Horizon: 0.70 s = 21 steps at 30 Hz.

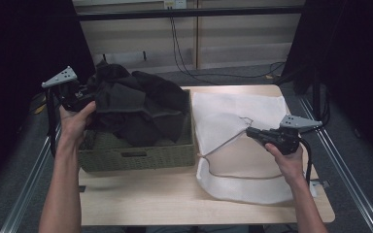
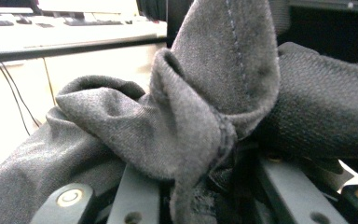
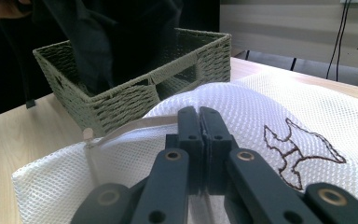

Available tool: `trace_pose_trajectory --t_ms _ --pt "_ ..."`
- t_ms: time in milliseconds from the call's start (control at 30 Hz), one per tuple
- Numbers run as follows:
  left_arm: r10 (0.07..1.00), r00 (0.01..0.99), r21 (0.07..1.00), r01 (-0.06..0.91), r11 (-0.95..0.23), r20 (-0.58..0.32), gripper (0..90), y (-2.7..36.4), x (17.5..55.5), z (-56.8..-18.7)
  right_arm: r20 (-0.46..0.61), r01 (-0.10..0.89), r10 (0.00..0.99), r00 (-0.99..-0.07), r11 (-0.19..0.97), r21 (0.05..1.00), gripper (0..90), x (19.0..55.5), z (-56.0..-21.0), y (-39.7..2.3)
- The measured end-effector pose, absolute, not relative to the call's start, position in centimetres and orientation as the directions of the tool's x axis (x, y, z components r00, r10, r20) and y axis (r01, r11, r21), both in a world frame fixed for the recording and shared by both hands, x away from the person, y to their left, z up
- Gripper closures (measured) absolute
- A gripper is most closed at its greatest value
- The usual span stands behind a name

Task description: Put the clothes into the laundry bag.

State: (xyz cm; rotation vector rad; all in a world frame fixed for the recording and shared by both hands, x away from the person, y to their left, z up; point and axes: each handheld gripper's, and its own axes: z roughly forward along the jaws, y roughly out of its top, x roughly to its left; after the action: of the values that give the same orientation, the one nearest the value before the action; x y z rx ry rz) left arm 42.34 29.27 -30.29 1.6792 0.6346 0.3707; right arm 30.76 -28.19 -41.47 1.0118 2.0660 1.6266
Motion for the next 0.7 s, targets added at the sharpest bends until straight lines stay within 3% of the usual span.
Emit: trace_pose_trajectory --t_ms 700 --pt "0.600 0.797 0.993 0.110 -0.044 -0.062 72.1 29.0 40.9 -25.2 0.164 0.322 0.702 -0.693 0.098 0.942 88.8 30.6 -41.2 -28.3"
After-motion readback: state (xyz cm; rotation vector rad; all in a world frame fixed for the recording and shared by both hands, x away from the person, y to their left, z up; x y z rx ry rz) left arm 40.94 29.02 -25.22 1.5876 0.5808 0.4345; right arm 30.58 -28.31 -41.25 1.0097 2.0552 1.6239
